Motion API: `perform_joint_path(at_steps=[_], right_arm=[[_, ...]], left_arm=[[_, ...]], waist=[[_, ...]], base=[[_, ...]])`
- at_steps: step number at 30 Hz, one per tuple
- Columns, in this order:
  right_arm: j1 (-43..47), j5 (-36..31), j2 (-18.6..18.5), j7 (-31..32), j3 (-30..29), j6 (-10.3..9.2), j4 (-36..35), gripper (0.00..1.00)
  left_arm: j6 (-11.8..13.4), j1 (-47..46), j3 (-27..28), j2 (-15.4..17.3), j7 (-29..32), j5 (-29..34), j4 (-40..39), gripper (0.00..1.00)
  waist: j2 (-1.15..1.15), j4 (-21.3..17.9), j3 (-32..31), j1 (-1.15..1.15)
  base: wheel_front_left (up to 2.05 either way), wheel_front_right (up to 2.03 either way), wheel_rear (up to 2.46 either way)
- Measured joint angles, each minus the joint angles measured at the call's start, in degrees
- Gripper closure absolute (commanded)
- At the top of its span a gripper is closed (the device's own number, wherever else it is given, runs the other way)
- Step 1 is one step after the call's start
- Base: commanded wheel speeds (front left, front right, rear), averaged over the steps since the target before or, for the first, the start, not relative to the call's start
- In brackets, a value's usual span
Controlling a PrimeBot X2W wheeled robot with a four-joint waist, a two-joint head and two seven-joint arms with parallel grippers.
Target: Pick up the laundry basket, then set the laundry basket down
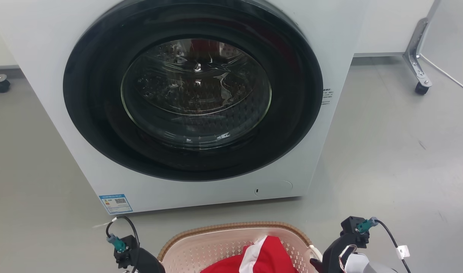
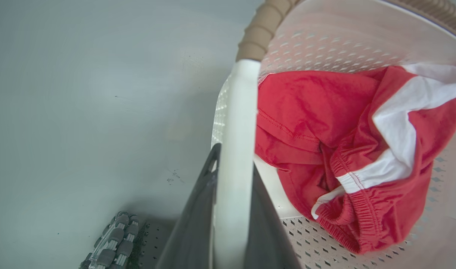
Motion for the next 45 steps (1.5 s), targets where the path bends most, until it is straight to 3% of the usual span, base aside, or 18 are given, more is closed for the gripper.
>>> perform_joint_path(at_steps=[45], right_arm=[[0.7,3.5,-0.3,-0.1,2.1,0.00,-0.5,1.00]], left_arm=[[2.0,1.1,-3.9,0.2,-0.1,-4.8,-1.5,1.00]], waist=[[0.00,0.0,0.9,0.00]], base=[[0.00,0.00,0.00]])
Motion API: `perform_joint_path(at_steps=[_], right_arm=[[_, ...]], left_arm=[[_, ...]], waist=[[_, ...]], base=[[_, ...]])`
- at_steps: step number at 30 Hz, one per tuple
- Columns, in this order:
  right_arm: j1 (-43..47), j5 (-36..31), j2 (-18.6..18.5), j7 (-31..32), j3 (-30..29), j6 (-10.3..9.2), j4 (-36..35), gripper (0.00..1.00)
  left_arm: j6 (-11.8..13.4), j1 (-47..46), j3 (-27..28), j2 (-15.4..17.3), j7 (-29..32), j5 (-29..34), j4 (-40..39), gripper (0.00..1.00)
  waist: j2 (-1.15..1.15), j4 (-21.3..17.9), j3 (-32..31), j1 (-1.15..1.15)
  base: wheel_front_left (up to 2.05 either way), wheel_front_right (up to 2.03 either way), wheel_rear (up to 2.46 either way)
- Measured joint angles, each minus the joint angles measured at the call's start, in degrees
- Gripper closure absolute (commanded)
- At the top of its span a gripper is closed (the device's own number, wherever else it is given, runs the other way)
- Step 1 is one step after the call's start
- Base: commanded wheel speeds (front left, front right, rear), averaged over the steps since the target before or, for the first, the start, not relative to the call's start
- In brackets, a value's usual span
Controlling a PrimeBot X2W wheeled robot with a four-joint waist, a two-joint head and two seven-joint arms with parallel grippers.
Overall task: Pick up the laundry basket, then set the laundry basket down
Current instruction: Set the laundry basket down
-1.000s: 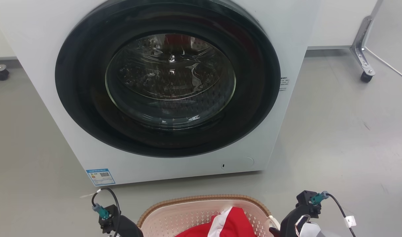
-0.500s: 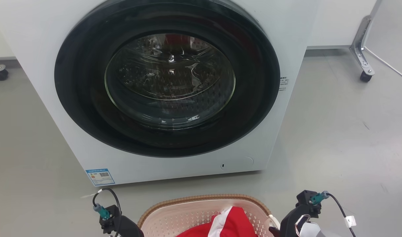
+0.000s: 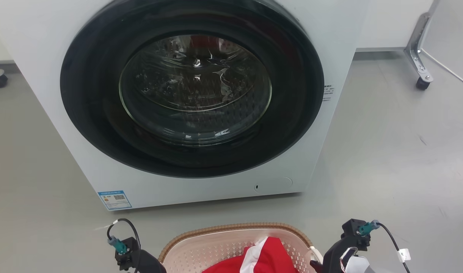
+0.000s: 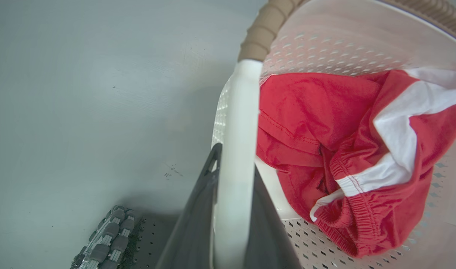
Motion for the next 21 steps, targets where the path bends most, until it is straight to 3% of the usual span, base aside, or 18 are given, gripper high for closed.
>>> perform_joint_path(at_steps=[21], right_arm=[[-3.9,0.1,-1.4,-4.8,0.8,0.00,-2.5,1.00]], left_arm=[[1.3,-2.8,-1.3,0.1,-6.3,-0.3,-3.4,1.00]], waist=[[0.00,0.0,9.1,0.01]], base=[[0.00,0.00,0.00]])
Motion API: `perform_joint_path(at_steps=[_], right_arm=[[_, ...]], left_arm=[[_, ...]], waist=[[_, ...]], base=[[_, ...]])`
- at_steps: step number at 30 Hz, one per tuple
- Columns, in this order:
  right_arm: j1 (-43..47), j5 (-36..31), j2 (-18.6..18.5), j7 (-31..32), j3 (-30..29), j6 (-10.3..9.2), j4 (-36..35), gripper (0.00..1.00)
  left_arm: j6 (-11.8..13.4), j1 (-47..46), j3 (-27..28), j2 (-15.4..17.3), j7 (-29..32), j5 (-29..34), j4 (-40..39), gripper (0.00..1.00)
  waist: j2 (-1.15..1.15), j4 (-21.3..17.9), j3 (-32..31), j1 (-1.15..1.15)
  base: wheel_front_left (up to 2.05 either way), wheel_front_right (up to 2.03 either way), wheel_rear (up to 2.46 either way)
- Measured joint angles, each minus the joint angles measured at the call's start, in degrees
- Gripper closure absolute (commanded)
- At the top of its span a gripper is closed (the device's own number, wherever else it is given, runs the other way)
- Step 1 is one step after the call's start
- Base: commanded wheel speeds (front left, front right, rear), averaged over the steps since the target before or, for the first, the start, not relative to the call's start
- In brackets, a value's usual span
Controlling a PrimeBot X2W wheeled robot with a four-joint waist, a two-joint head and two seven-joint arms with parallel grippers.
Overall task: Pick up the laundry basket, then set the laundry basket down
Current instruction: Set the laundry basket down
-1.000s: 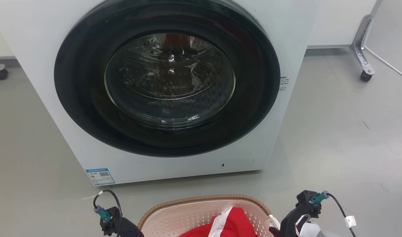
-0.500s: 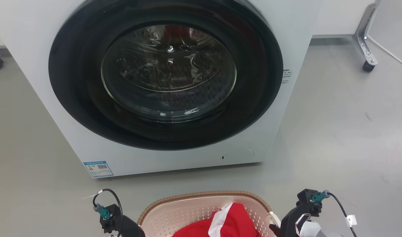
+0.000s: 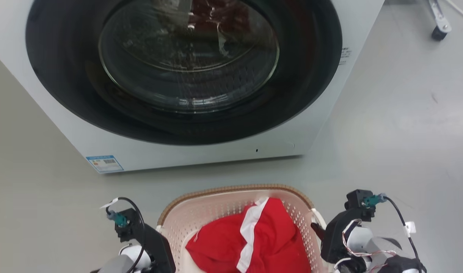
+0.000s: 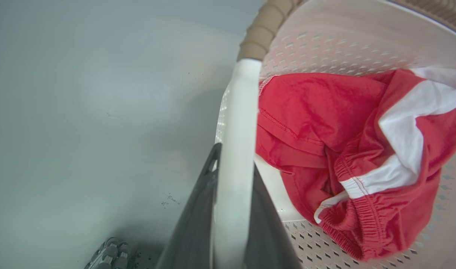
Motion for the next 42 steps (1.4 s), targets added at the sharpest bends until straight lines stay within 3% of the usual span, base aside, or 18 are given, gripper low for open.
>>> perform_joint_path(at_steps=[23,42], right_arm=[[-11.7,-2.7,-1.7,-8.9,1.8,-0.01,-2.4,1.00],[-17.5,-5.2,-1.9,-15.5,3.2,-0.01,-1.6,1.00]], left_arm=[[2.4,-11.9,-0.4,0.4,-10.3,2.4,-2.3,1.00],[2.4,-17.4,-0.6,0.8,-17.5,3.6,-2.3,1.00]], waist=[[0.01,0.1,19.3,0.00],[0.00,0.4,31.4,0.00]], base=[[0.00,0.00,0.00],[0.00,0.00,0.00]])
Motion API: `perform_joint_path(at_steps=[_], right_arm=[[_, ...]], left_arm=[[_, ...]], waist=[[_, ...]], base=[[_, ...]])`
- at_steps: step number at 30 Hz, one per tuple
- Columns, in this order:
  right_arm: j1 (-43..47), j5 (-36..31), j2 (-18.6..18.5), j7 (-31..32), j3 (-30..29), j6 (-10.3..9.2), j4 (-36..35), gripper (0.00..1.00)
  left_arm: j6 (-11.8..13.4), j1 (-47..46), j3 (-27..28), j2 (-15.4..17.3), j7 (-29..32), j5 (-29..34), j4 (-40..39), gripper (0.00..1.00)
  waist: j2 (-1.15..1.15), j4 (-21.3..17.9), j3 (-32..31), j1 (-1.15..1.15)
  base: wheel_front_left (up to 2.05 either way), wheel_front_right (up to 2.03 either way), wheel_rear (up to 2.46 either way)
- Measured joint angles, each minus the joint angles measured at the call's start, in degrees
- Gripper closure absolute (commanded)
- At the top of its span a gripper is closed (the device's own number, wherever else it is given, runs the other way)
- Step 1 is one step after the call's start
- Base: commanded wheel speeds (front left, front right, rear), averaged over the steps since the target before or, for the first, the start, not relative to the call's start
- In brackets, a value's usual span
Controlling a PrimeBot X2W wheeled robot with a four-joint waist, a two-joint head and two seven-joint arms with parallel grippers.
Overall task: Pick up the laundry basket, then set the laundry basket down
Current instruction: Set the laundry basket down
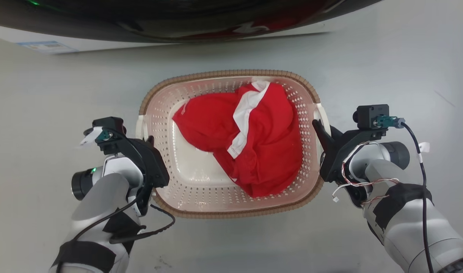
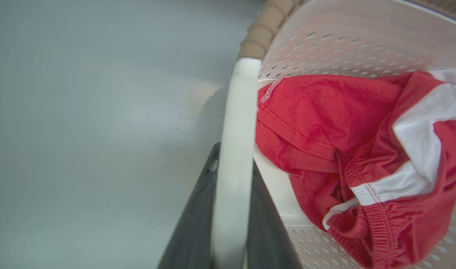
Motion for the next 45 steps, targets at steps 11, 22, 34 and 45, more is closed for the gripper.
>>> perform_joint_path(at_steps=[11,22,34,45], right_arm=[[-3.2,-0.8,-0.1,-3.0,0.8,0.00,0.6,1.00],[-5.2,-1.9,-0.2,-5.9,1.3,0.02,2.0,1.00],[-5.8,-2.0,-0.1,-7.3,1.2,0.04,3.4,1.00],[-6.9,-2.0,-0.1,-7.7,1.9,0.13,3.9,1.00]], left_arm=[[0.0,-2.7,0.1,0.2,-4.0,0.5,0.0,1.00],[-1.0,-4.8,0.0,0.3,-6.7,0.8,0.8,1.00],[-1.5,-6.4,-0.2,0.2,-7.8,1.2,2.4,1.00],[-2.1,-7.1,-0.2,0.1,-7.8,1.2,3.2,1.00]], waist=[[0.00,-0.1,4.8,0.00],[0.00,-0.1,7.5,0.00],[-0.01,-0.1,8.6,0.00],[-0.01,-0.1,9.4,-0.01]], base=[[0.00,0.00,0.00],[0.00,0.00,0.00],[0.00,0.00,0.00],[0.00,0.00,0.00]])
